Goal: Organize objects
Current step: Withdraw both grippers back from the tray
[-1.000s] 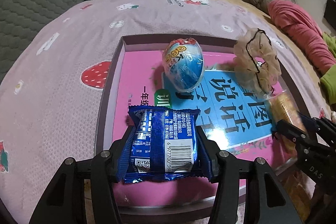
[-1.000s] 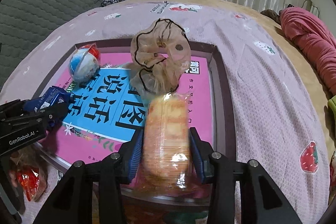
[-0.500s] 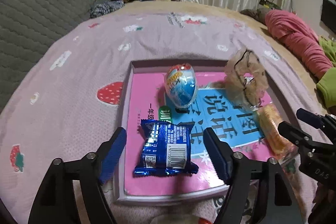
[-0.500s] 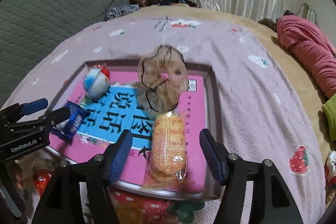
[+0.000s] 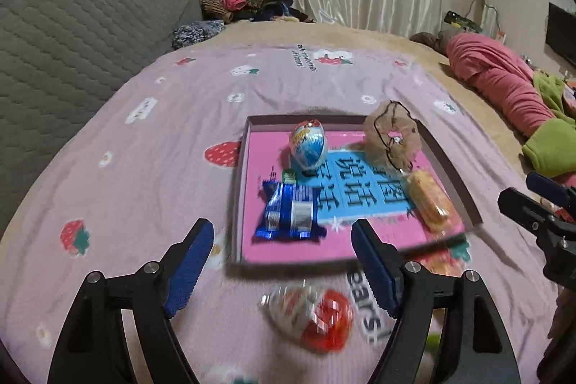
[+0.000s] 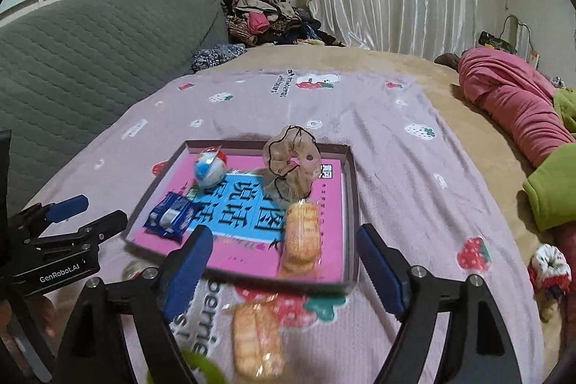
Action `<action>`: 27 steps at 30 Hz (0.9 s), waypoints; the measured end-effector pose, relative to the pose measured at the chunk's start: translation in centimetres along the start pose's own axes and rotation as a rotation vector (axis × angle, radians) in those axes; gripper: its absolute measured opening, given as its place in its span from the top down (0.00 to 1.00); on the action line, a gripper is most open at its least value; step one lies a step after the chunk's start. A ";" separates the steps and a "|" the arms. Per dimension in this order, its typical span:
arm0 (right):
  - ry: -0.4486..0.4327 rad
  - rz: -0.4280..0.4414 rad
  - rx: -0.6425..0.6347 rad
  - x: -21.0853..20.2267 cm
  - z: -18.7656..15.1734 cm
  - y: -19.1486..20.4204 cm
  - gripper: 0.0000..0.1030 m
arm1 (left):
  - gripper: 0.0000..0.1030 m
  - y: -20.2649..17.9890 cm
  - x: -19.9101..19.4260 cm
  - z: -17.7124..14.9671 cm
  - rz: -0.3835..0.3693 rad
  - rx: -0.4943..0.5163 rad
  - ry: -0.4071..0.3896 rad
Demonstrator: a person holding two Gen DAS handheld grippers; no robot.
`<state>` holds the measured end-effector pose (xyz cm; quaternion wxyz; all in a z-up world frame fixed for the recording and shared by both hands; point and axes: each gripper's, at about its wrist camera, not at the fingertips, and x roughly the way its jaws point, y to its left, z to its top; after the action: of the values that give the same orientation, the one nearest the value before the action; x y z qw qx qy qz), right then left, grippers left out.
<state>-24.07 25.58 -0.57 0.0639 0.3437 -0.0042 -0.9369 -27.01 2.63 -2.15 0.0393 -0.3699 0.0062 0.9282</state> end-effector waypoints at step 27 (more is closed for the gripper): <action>-0.018 -0.032 -0.058 -14.7 -4.1 5.9 0.16 | 0.22 -0.8 -16.7 -9.0 -0.005 0.051 -0.020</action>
<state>-9.63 21.63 6.09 0.0588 0.3333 0.0277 -0.9406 -8.68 1.92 2.79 0.0510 -0.3593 0.0287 0.9314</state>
